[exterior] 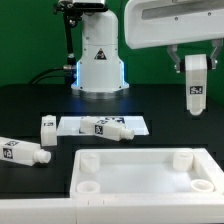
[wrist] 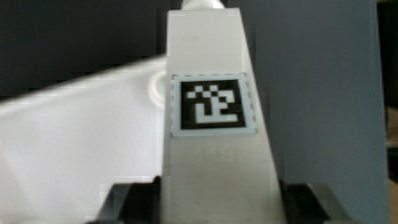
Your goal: Assemble desk
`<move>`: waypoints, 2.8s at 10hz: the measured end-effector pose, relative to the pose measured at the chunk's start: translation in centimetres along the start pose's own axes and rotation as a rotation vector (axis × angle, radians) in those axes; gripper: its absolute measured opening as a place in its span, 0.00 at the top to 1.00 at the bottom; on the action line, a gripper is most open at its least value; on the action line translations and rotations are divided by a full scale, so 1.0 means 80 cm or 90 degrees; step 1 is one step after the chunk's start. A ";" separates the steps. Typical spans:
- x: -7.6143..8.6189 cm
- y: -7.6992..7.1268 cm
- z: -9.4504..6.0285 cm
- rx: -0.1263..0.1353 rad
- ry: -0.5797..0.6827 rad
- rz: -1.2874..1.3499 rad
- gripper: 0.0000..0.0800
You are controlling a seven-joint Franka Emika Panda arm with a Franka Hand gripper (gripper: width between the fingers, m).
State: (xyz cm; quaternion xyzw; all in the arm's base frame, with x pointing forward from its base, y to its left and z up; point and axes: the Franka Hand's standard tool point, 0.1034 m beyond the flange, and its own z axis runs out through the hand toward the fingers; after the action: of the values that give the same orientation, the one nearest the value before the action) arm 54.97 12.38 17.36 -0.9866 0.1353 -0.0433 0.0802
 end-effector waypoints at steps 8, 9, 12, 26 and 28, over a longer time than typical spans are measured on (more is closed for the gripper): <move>0.085 0.007 -0.007 -0.004 0.211 -0.143 0.64; 0.090 0.007 0.003 -0.017 0.212 -0.185 0.64; 0.092 0.013 0.016 -0.025 0.212 -0.209 0.64; 0.100 -0.007 0.059 -0.024 0.270 -0.235 0.64; 0.102 -0.002 0.059 -0.026 0.272 -0.234 0.64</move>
Offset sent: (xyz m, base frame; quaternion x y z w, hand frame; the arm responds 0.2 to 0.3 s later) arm 0.0477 -0.0028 0.0257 -0.0580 0.1743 -0.0874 0.9791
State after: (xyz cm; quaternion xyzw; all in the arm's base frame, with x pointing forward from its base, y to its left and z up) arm 63.38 11.00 13.30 -0.9646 -0.0312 -0.2611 0.0208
